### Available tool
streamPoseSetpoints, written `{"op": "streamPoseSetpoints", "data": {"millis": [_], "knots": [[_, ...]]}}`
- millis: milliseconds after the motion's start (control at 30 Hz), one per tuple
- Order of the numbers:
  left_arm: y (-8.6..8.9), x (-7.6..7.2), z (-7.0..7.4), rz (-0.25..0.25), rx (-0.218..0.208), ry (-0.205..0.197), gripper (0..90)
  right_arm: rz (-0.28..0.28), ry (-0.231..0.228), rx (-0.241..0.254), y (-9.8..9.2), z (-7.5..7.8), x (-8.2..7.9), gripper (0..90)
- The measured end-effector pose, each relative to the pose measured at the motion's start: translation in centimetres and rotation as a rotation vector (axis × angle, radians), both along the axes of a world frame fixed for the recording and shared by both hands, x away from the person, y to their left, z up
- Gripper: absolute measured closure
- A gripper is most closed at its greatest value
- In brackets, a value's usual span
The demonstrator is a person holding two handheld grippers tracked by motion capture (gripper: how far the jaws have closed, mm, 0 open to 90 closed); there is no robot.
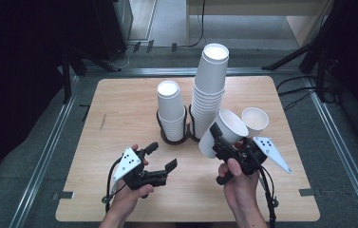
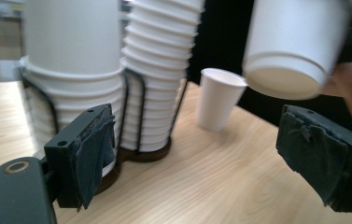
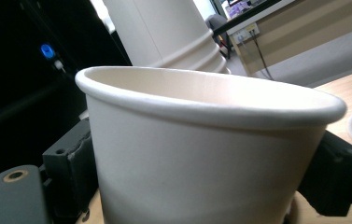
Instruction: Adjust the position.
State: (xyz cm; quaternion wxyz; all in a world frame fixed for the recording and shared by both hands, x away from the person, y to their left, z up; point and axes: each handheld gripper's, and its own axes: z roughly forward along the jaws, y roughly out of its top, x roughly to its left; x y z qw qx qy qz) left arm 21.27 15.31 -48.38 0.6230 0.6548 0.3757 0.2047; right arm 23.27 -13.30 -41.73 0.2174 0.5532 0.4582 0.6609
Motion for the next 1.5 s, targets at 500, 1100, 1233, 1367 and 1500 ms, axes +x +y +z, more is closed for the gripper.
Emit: {"op": "streamPoseSetpoints", "data": {"millis": [500,1100,1233,1367,1500], "knots": [[2.4,0.1,-3.2,0.103,0.072,0.164,0.7,-0.019,-0.078,-0.274,-1.3,-3.9,-0.5,13.9],[8.9,0.0,-5.1,0.265,0.029,0.209,0.7,-0.014,-0.185,-0.439,-3.4,-10.8,1.0,13.9],[9.5,0.2,-5.4,0.275,0.019,0.222,0.7,-0.016,-0.195,-0.465,-3.6,-11.3,1.2,13.9],[9.4,0.3,-5.5,0.275,0.022,0.226,0.7,-0.017,-0.188,-0.476,-3.8,-11.6,1.5,13.9],[9.4,0.3,-5.6,0.274,0.022,0.229,0.7,-0.020,-0.179,-0.489,-3.9,-12.0,1.8,13.8]]}}
